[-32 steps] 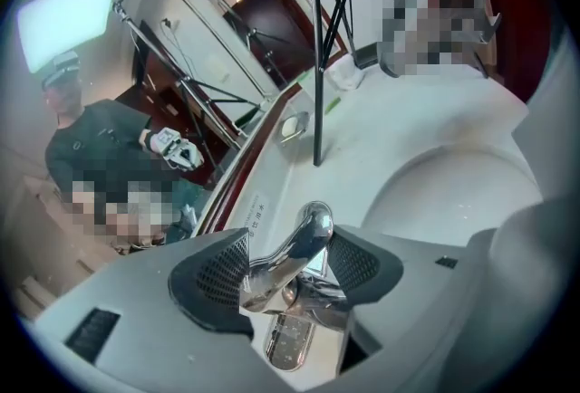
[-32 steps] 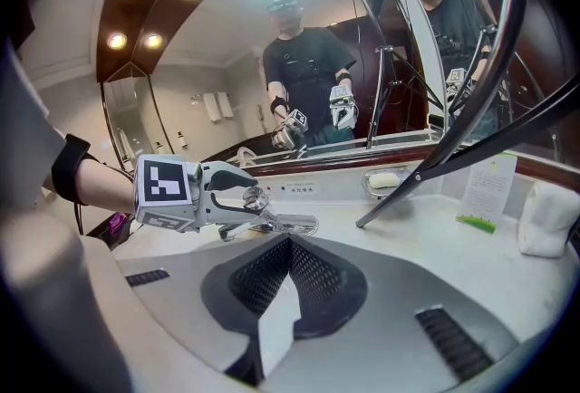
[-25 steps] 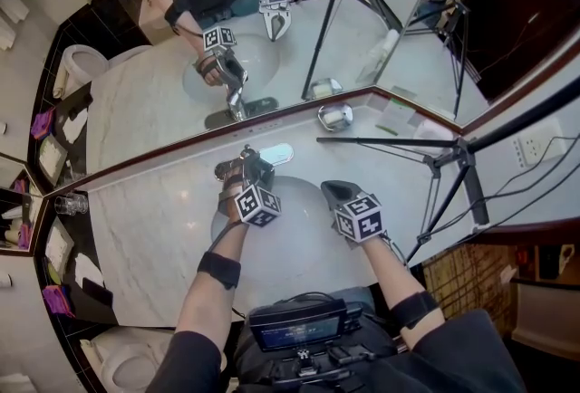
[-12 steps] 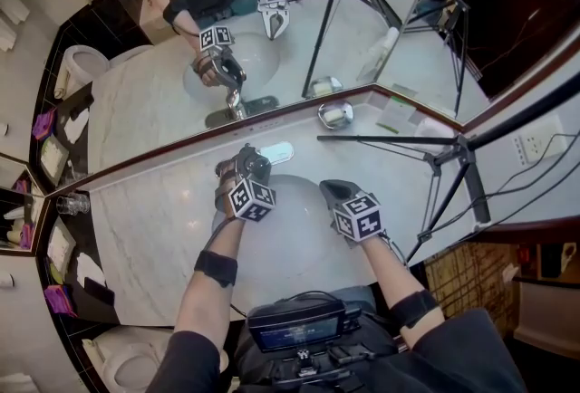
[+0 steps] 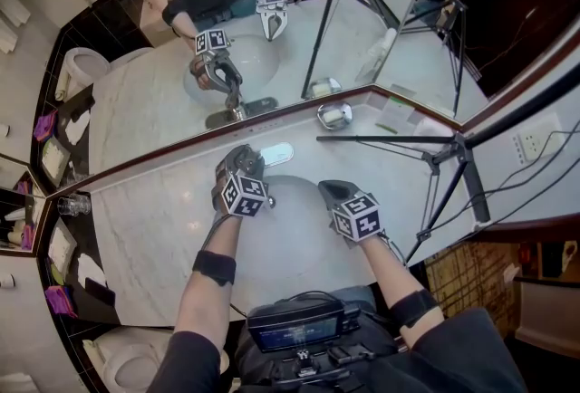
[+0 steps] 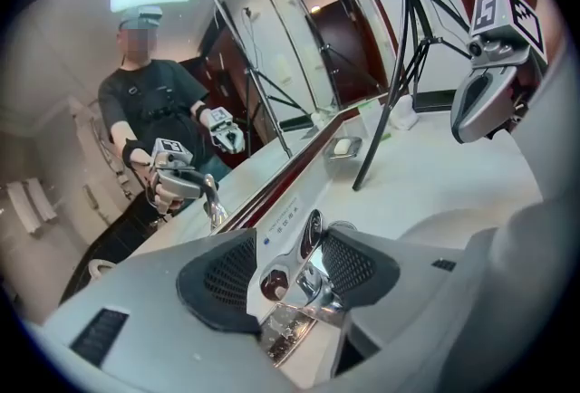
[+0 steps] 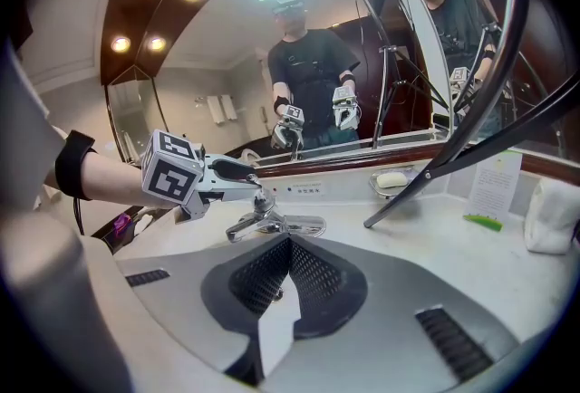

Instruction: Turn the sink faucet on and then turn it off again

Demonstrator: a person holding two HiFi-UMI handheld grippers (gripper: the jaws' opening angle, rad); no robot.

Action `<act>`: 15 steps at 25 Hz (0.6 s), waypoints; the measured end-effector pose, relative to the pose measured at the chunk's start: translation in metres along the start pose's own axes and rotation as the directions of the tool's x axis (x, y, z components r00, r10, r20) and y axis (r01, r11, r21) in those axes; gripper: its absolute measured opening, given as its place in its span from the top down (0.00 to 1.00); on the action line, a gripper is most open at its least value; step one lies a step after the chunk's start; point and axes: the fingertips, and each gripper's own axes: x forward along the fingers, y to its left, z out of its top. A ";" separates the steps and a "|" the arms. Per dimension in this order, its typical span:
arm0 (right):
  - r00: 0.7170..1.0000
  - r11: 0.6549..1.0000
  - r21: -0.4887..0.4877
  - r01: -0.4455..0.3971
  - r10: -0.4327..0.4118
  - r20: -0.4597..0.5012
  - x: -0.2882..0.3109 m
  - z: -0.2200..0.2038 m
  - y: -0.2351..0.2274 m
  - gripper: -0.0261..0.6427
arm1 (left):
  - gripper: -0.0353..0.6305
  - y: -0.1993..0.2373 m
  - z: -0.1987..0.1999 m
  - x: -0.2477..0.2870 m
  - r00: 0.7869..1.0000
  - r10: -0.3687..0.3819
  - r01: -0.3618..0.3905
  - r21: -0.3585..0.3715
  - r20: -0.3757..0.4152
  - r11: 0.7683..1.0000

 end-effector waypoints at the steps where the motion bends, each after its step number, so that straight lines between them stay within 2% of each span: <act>1: 1.000 1.000 0.000 0.000 0.000 0.001 0.000 0.000 -0.001 0.92 | 0.60 -0.001 0.000 0.000 1.000 -0.002 0.002 0.006 -0.001 1.000; 12: 1.000 1.000 0.001 -0.005 0.005 0.004 -0.001 -0.002 0.002 0.92 | 0.60 -0.003 -0.002 -0.002 1.000 -0.013 0.013 0.027 -0.021 1.000; 15: 1.000 1.000 -0.002 -0.010 0.010 0.004 -0.001 -0.002 0.004 0.92 | 0.62 -0.007 -0.004 -0.007 1.000 -0.013 0.014 0.053 -0.022 0.998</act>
